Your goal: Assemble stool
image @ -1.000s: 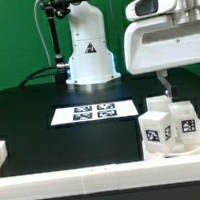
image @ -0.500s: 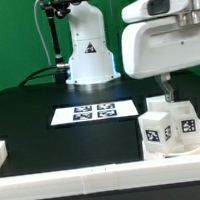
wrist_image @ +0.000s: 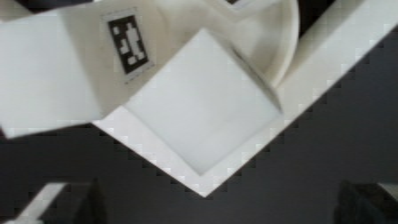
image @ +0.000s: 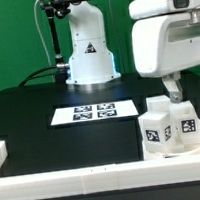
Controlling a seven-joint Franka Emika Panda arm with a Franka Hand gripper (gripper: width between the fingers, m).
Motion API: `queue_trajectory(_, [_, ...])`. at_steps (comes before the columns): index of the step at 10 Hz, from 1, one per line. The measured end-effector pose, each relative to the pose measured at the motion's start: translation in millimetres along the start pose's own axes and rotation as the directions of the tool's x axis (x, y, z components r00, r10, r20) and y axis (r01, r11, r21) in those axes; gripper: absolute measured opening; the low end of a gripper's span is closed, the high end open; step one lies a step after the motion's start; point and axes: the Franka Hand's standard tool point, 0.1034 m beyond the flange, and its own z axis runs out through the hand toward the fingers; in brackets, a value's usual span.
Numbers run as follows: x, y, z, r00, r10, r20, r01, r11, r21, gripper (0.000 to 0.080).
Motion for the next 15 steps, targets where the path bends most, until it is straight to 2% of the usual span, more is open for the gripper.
queue_trajectory(3, [2.5,-3.5,1.5,0.973,-0.227,0.034,0.228,0.973,-0.022,0.0648])
queue_trajectory(6, [-0.6,-2.9,8.5,0.866,-0.490,0.100,0.493,0.870,0.000,0.0648])
queue_trajectory(9, [-4.7,-7.0,19.0,0.799,-0.589,0.121,0.591,0.806,0.027,0.0648])
queue_trajectory(12, [-7.1,-8.0,23.9,0.803,-0.583,0.126,0.584,0.811,0.033,0.0648])
queue_trajectory(13, [-7.8,-8.0,24.7,0.803,-0.583,0.127,0.584,0.811,0.034,0.0555])
queue_trajectory(14, [-8.0,-7.5,24.7,0.803,-0.582,0.127,0.583,0.812,0.034,0.0555])
queue_trajectory(15, [-8.4,-7.1,24.7,0.804,-0.581,0.127,0.582,0.812,0.034,0.0354])
